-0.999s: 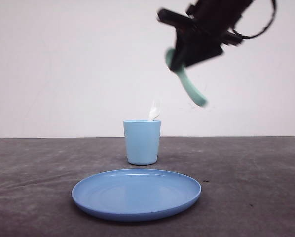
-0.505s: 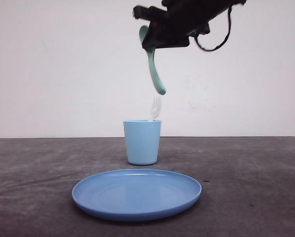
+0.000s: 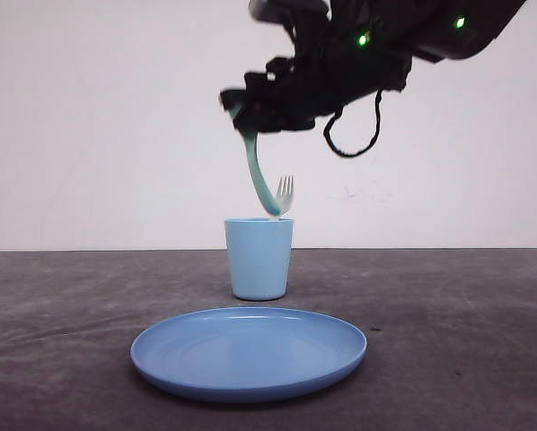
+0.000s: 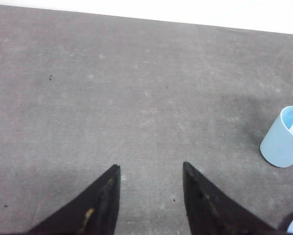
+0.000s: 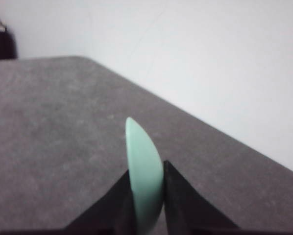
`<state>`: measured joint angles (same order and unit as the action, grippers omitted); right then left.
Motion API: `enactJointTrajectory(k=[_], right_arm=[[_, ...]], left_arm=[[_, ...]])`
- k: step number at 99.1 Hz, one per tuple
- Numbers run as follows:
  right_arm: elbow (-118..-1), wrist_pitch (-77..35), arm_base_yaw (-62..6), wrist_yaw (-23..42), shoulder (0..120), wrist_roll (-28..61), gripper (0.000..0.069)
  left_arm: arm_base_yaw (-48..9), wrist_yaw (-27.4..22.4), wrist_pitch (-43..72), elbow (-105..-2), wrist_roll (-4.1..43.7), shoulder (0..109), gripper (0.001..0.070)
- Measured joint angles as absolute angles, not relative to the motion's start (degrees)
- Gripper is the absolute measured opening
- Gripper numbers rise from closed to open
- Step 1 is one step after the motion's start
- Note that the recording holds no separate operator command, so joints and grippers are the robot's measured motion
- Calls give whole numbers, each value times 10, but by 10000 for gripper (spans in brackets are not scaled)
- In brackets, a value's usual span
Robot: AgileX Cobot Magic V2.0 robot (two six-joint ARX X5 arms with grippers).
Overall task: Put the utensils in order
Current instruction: 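Carry the spoon over the cup and release it inside with the right gripper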
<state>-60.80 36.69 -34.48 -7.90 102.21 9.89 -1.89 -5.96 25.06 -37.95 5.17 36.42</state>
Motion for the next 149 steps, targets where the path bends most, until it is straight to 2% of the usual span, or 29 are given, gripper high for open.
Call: enactJointTrajectory(k=[42,84,92,109,118,128,149], right_arm=[[-614,364,-346,-90,1077,118,56],[-615,334,-349,-91,1079,122,60],[-615,334,-349,-91,1079,122,106],[-615,337,-349,-91,1079,122,309],[-615,341,-352,-90,1079,122,387],[-615,341,-357,-90,1074,122,416],[-616,292,-364,-90,994,114,423]], left_arm=[[-19,-60,251,-380,52,364,233],[-19,-60,251,-380,51,364,233],[-19,-60,251,-380,52,364,233],[-19,-60,251,-380,51,364,233],[-19,-60,251,-380,51,364,233],[-19,-60,250,-380,51,364,233],[-19,-60,251,-380,51,364,233]])
